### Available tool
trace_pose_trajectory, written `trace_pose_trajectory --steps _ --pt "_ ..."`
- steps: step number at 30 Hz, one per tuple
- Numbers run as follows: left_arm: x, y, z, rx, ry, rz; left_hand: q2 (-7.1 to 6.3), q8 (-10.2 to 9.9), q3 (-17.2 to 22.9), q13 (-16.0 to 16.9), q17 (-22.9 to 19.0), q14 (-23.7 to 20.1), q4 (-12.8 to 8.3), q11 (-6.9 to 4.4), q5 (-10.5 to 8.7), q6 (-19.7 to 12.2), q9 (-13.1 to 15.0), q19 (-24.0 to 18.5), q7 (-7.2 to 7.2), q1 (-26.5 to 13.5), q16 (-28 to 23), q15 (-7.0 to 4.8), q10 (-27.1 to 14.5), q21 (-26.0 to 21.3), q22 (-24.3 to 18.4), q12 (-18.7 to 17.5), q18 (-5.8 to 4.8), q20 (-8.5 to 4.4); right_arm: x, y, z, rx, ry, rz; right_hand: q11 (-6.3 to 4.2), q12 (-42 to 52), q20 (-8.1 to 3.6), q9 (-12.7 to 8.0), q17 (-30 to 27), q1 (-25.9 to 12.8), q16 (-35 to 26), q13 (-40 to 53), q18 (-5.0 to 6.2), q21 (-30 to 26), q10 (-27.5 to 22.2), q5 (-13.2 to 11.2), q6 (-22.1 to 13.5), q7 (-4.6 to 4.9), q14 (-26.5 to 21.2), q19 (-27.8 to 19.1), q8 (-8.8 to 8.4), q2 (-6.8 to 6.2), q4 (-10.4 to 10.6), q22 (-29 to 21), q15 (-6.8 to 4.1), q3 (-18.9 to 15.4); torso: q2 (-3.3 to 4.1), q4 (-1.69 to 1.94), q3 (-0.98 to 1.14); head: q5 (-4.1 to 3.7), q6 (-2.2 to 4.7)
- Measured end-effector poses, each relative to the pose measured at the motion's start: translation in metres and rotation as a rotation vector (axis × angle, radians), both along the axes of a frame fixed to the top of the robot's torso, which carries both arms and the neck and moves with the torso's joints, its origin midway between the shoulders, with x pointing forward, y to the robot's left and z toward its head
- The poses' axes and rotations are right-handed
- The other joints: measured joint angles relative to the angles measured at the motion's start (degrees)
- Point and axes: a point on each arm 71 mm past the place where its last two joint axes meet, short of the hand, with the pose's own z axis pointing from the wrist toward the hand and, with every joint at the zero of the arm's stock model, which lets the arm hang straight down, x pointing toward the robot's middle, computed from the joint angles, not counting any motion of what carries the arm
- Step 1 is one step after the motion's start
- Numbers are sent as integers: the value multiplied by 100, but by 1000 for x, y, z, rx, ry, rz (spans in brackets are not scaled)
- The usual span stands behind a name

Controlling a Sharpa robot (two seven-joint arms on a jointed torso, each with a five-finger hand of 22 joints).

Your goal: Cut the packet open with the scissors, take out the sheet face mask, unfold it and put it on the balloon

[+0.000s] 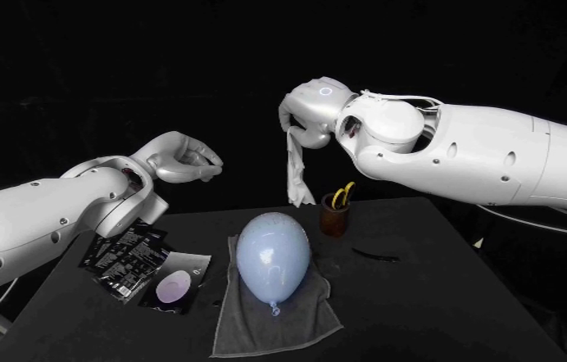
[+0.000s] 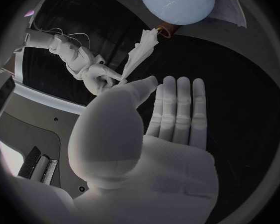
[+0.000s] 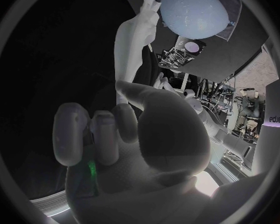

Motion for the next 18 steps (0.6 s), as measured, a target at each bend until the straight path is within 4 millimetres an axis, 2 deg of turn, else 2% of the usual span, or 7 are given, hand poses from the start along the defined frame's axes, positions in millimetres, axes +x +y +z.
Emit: trace_pose_trajectory --steps 3,8,14,18 --pt "0 0 -3 1 8 -3 -8 -44 -79 -18 -6 -22 22 20 0 -29 -6 21 24 -8 0 -16 -20 -60 -47 0 -1 20 0 0 0 -3 2 -3 0 0 0 0 1 0 -1 1 0 0 0 0 -4 4 0 0 1 0 0 0 0 0 3 1 -2 -11 -12" --pt "-1 -1 -5 -2 11 -6 -8 -83 -193 -51 -23 -84 114 56 0 -62 -11 68 18 -8 22 29 -97 -163 -125 -57 -3 24 1 0 -1 -11 8 -11 0 5 1 0 3 0 -13 3 0 0 0 -1 -7 7 0 -1 10 0 0 -1 0 0 3 3 -2 -37 -13" --pt "-3 -12 -3 -63 3 -17 -23 -104 -345 -324 -85 -278 286 208 0 -130 -10 94 69 -23 22 136 -661 -408 -307 -482 -7 50 4 0 -2 -25 17 -24 0 28 1 0 4 0 1 4 0 0 -1 -1 -8 8 0 -1 10 0 -1 -4 0 -1 3 3 -7 -54 -7" --pt "-6 -25 0 -137 -9 -23 2 -87 -345 -432 -106 -297 317 235 0 -98 16 114 101 1 46 155 -689 -469 -362 -571 -8 70 5 2 -2 -28 18 -25 0 28 2 0 4 0 1 5 0 0 -1 -2 -8 9 0 -2 8 0 9 -4 0 9 3 0 -9 -45 8"
